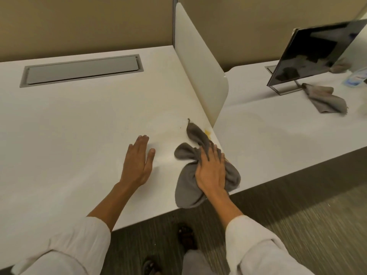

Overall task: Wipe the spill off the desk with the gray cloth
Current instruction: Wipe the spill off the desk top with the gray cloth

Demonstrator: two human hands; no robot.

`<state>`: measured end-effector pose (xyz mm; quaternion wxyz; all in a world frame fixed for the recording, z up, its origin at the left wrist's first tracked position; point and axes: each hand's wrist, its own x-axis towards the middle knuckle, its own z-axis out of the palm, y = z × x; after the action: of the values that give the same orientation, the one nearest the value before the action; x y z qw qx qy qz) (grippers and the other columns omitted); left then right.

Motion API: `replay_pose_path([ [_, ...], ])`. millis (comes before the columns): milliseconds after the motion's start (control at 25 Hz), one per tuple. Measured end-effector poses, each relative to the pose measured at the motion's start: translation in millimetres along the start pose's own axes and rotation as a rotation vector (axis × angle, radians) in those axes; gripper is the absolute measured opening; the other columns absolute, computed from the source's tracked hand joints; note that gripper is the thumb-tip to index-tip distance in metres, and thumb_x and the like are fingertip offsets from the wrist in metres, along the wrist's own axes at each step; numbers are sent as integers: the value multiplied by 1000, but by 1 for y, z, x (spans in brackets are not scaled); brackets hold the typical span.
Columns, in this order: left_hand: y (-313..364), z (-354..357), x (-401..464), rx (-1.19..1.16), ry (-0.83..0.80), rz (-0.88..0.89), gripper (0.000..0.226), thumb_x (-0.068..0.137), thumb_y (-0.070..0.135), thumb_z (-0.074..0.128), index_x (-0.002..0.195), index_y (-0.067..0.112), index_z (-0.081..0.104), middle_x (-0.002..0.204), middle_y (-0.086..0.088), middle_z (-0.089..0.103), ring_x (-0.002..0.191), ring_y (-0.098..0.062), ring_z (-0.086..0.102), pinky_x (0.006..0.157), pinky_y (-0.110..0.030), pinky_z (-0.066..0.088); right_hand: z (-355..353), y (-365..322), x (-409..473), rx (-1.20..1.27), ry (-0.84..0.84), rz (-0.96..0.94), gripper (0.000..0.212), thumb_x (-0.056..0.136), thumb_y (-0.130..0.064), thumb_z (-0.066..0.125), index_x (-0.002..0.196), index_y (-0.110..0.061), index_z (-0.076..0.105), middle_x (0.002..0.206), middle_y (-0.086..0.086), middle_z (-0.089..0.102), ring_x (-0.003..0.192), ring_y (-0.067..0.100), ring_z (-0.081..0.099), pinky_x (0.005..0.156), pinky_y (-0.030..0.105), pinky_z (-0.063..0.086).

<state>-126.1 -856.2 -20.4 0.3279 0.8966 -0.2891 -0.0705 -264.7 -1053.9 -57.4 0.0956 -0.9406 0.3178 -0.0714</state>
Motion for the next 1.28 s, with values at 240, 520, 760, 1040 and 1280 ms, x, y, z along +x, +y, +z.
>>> replay_pose_path([
  [240, 4, 7, 37, 13, 99, 15, 57, 100, 37, 26, 143, 3, 37, 150, -17, 42, 141, -32, 35, 118, -47, 24, 16, -88, 7, 128, -164, -387, 68, 95, -63, 34, 147, -19, 42, 161, 15, 26, 152, 31, 14, 122, 52, 9],
  [520, 6, 7, 80, 45, 166, -57, 57, 100, 37, 28, 146, 4, 35, 154, -16, 37, 145, -28, 28, 121, -47, 18, 0, -13, -18, 20, -110, -199, 53, 99, -42, 36, 148, -22, 43, 163, 11, 24, 152, 30, 16, 120, 57, 15],
  [760, 8, 7, 95, 19, 202, -32, 52, 101, 31, 30, 145, 3, 38, 152, -15, 41, 144, -28, 32, 119, -49, 22, 5, -44, -1, 108, -243, -805, 65, 96, -33, 46, 156, -22, 24, 166, 15, 5, 153, 36, -1, 119, 62, 11],
  [1040, -22, -42, 112, -59, 411, -213, 52, 103, 37, 25, 145, 10, 41, 151, -10, 43, 142, -24, 35, 118, -36, 24, 41, -153, 23, 219, -235, -1155, 47, 90, -30, 56, 137, -27, 56, 159, 6, 32, 150, 34, 10, 118, 61, 6],
  [1280, -33, -33, 115, -94, 411, -246, 50, 103, 33, 27, 143, 8, 42, 149, -12, 45, 141, -23, 36, 115, -30, 24, 52, -197, 96, 332, -250, -706, 64, 96, -37, 47, 153, -17, 26, 156, 7, 34, 150, 31, 16, 120, 58, 5],
])
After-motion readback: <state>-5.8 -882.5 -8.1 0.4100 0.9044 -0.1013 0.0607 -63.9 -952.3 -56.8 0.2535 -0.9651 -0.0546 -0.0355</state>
